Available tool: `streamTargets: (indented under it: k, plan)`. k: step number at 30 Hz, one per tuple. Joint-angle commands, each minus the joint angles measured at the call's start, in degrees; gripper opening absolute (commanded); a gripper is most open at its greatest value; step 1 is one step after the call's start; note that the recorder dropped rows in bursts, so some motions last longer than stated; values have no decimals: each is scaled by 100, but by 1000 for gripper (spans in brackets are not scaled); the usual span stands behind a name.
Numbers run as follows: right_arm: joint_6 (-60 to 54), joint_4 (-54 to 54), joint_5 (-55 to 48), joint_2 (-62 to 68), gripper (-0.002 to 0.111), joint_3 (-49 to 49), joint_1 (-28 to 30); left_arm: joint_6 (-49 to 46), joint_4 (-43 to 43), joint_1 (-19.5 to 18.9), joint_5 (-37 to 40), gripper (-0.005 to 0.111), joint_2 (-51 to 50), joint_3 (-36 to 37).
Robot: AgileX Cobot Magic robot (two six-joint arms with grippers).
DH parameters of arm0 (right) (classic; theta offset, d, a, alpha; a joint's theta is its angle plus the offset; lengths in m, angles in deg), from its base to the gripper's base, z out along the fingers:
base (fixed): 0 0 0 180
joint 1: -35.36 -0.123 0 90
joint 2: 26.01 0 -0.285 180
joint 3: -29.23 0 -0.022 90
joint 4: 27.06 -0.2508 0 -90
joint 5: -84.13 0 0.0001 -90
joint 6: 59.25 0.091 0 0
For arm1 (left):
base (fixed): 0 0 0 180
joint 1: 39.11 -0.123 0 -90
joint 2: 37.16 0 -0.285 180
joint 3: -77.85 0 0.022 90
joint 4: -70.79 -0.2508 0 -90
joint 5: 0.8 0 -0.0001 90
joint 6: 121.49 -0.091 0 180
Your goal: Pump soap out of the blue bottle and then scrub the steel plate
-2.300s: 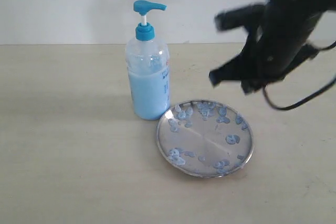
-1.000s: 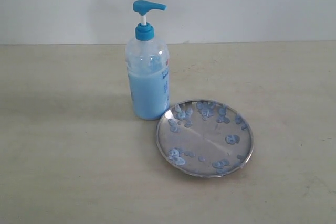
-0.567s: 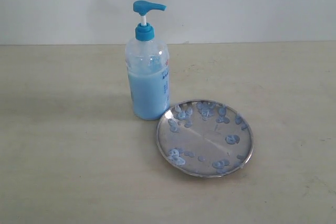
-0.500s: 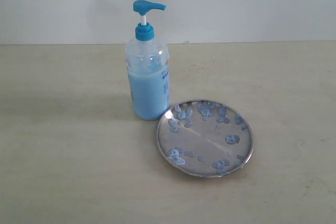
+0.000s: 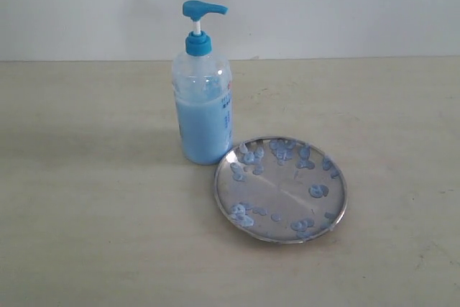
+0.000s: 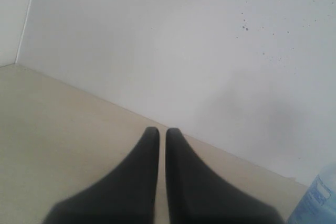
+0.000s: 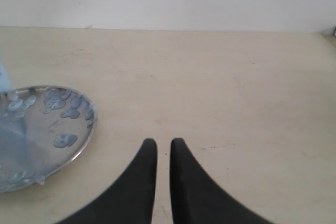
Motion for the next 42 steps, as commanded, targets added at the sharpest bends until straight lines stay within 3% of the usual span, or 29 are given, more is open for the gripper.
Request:
streamTargets:
  k: [1, 25, 27, 31, 32, 35, 39, 42]
  plan:
    - [16, 107, 57, -32, 0, 2, -273, 40, 49, -20, -43, 4, 22, 21]
    - [16, 46, 57, -32, 0, 2, -287, -123, 324, -20, -244, 4, 22, 21]
    - [16, 46, 57, -32, 0, 2, -287, -1120, 1151, -20, -644, 4, 22, 21]
    - [16, 46, 57, -32, 0, 2, -287, -5449, 2809, 186, -1097, 4, 22, 21]
    - [16, 46, 57, -32, 0, 2, -287, -6055, 3246, 227, -940, 4, 22, 21]
    - [16, 46, 57, -32, 0, 2, -287, -6797, 4417, 268, -202, 4, 22, 21]
    - [16, 46, 57, -32, 0, 2, -287, -7017, 4628, 271, 1760, 4, 22, 21]
    - [16, 46, 57, -32, 0, 2, -287, -6727, 4705, 293, 1708, 4, 22, 21]
